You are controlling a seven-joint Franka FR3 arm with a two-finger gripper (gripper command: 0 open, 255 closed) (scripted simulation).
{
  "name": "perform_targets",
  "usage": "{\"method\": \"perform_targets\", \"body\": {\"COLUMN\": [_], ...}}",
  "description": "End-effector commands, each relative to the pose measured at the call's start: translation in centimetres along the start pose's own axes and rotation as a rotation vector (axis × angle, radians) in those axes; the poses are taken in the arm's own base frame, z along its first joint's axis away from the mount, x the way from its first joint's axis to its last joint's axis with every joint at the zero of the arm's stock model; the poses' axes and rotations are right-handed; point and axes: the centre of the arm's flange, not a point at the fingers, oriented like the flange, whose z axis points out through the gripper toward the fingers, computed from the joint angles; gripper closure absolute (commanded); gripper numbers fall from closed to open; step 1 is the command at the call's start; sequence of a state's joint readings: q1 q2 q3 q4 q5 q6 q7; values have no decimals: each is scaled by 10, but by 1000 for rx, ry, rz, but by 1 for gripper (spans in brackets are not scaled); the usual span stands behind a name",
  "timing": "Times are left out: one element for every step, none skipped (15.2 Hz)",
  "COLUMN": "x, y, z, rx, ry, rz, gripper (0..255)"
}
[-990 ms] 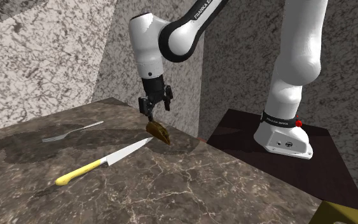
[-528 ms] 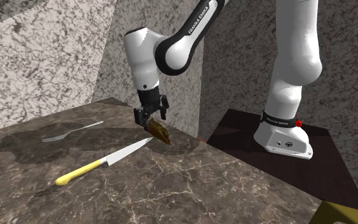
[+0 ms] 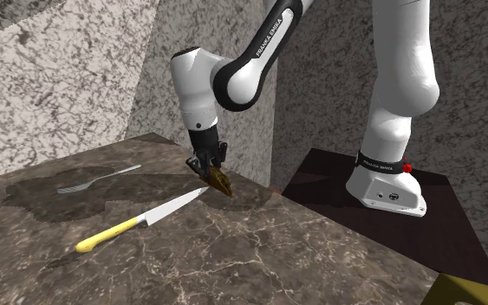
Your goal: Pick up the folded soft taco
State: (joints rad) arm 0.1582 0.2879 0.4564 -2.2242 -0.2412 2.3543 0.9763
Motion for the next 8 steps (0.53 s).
{"method": "perform_targets", "body": {"x": [0,0,0,0,0,0,0,0], "y": [0,0,0,0,0,0,1,1], "z": [0,0,0,1,1,0,-5,-11], "rx": [-1,-1,-1,-1,-1,-1,-1,-1], "ry": [-1,-1,-1,-1,-1,-1,-1,-1], "rz": [0,0,0,0,0,1,0,1], "gripper": [255,255,255,255,255,255,255,255]}}
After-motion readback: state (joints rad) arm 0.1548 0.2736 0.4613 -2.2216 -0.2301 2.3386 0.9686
